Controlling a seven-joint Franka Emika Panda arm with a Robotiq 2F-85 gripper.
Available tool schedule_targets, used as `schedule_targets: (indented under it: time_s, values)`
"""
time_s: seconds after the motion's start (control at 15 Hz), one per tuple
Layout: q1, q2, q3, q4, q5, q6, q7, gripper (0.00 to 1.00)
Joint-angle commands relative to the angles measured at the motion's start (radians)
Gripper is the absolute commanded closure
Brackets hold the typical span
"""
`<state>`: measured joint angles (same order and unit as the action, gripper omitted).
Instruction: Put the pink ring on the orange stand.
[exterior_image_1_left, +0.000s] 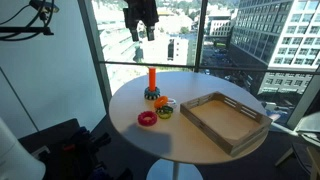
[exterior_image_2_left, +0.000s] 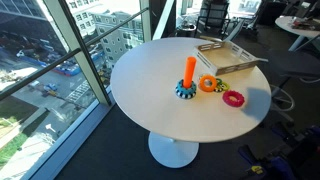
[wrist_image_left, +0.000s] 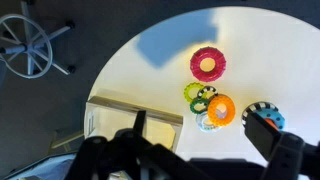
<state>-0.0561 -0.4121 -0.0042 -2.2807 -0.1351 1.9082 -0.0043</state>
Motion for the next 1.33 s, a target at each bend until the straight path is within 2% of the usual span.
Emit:
schedule_targets:
  time_s: [0.0, 0.6, 1.27]
  values:
    - [0.007, 0.0, -0.006, 0.003, -0.002, -0.003, 0.002, 0.0]
    - [0.017, 0.054, -0.01, 0.05, 0.019, 0.003, -0.01, 0.0]
    - [0.048, 0.261, -0.02, 0.175, 0.135, 0.035, -0.101, 0.0]
